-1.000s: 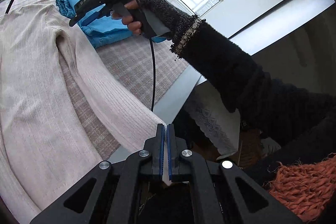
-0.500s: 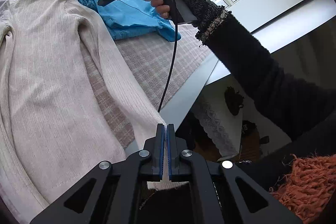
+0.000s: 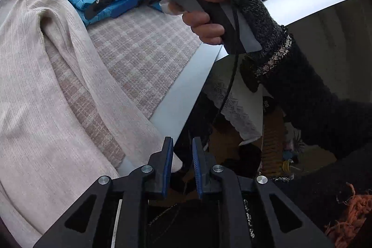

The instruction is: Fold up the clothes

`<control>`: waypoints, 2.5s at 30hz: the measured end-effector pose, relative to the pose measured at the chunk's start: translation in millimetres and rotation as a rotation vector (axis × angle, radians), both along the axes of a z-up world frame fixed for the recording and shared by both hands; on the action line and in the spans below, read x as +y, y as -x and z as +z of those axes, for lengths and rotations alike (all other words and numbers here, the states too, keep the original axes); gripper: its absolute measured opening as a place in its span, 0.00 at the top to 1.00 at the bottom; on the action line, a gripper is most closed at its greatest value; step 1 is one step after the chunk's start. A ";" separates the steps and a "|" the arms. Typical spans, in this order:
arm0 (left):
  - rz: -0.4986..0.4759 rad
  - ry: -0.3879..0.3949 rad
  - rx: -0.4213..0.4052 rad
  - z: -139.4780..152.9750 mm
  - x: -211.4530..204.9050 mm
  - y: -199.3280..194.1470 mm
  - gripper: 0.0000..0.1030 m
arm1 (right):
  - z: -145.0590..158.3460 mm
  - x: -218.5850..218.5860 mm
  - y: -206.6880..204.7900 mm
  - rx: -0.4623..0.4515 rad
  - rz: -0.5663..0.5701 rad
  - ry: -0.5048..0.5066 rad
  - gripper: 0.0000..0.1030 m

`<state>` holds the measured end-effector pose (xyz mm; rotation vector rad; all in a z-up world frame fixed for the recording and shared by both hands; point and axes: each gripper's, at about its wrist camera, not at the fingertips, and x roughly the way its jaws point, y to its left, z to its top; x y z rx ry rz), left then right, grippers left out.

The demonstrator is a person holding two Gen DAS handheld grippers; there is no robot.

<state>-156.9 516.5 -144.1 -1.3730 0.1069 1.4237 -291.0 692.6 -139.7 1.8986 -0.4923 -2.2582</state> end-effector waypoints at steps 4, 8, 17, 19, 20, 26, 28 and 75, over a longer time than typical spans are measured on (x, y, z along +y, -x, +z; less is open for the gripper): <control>0.015 0.240 0.252 -6.3 -11.0 64.4 0.78 | -19.8 -16.5 -66.3 -0.023 -0.010 0.053 0.47; -0.006 0.424 0.442 -23.9 17.3 145.6 0.78 | -37.6 -37.2 -105.3 -0.037 -0.001 0.055 0.47; -0.163 0.551 0.567 -70.1 85.5 192.9 0.82 | -48.7 -53.6 -124.6 0.014 0.037 0.072 0.71; -0.159 0.571 0.552 -75.1 82.9 197.7 0.98 | -49.0 -51.3 -125.5 0.016 0.044 0.080 0.90; -0.162 0.574 0.555 -75.2 79.4 197.6 0.98 | -46.9 -48.1 -125.5 0.024 0.043 0.086 0.92; -0.188 0.604 0.575 -78.8 51.3 193.2 0.98 | -3.2 22.0 -135.1 0.108 -0.070 0.024 0.93; -0.201 0.620 0.579 -82.8 43.7 191.6 0.98 | 0.8 47.4 -136.9 0.095 -0.107 -0.043 0.93; -0.411 0.569 0.522 -101.7 -61.4 157.7 0.92 | -34.1 0.7 -197.6 -0.016 0.069 -0.180 0.94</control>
